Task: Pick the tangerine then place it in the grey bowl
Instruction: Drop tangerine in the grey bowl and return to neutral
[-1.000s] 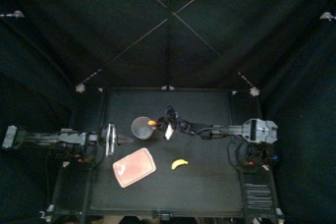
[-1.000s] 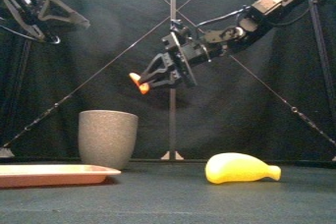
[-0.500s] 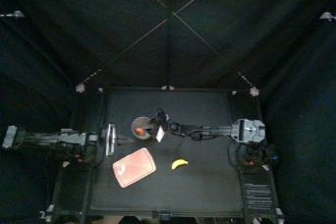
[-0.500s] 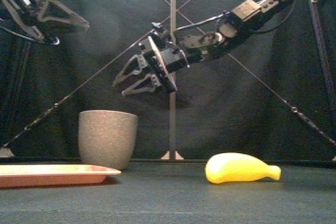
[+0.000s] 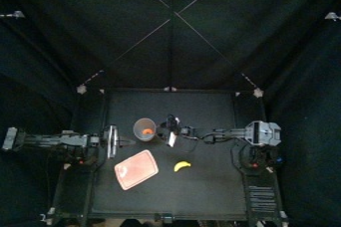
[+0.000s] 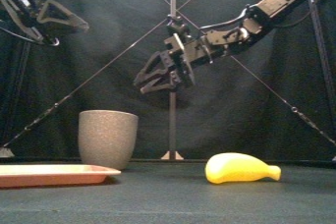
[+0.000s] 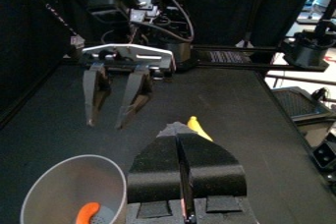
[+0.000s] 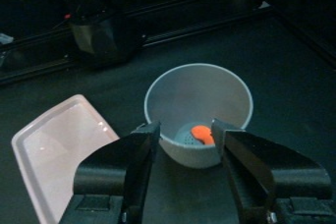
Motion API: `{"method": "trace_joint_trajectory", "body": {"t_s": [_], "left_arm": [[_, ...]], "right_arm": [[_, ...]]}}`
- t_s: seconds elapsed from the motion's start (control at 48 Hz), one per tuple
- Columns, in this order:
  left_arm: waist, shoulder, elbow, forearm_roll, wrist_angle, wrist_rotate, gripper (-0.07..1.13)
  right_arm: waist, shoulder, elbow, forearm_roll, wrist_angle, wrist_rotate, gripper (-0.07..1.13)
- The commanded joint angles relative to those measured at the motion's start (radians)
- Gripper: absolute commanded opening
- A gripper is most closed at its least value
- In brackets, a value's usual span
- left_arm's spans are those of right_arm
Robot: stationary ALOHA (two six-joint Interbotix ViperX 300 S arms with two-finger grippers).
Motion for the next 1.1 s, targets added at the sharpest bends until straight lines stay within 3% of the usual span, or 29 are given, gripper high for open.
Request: {"method": "trace_joint_trajectory", "body": {"t_s": [0.021, 0.583, 1.104], "left_arm": [[0.000, 0.005, -0.014, 0.000, -0.009, 0.002, 0.06], [0.008, 0.005, -0.009, 0.000, -0.009, 0.002, 0.06], [0.014, 0.005, 0.009, -0.020, -0.008, 0.000, 0.06]], "right_arm": [[0.005, -0.126, 0.086, -0.032, -0.023, -0.003, 0.83], [0.026, -0.462, 0.474, -0.071, -0.141, -0.009, 0.83], [0.032, -0.569, 0.581, -0.086, -0.140, -0.005, 0.83]]}}
